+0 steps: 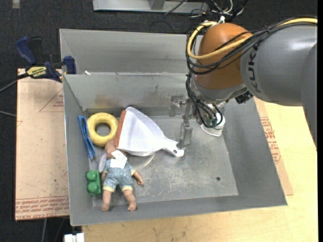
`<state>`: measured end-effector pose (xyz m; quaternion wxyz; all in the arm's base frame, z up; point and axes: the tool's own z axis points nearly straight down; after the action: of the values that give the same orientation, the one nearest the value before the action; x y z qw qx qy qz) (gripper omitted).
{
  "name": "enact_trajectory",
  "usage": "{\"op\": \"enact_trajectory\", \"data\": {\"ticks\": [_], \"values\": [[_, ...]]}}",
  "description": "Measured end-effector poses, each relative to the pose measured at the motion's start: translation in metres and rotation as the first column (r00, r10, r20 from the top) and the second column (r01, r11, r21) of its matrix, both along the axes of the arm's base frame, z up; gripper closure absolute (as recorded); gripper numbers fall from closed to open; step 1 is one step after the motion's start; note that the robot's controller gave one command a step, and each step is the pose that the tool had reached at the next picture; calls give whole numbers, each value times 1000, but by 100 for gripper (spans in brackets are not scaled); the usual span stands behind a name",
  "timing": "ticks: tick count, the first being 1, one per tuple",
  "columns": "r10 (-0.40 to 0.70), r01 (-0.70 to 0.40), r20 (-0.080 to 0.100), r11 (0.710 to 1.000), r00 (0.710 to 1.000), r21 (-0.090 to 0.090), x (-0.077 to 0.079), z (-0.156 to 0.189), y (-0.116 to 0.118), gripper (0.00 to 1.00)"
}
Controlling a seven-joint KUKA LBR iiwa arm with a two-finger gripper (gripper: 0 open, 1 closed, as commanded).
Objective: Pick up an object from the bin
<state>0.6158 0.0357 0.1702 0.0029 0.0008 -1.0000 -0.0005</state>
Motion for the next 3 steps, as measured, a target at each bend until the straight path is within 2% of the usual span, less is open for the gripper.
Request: {"op": "enact_trajectory", "data": {"ticks": [1, 2, 3], "values": [[-1, 1, 7, 1000, 1000, 0, 1, 5, 0, 0], [34, -34, 13, 999, 999, 0, -4, -36, 0, 0], [-24, 24, 4, 1000, 1000, 2, -10, -81, -18, 0]]}}
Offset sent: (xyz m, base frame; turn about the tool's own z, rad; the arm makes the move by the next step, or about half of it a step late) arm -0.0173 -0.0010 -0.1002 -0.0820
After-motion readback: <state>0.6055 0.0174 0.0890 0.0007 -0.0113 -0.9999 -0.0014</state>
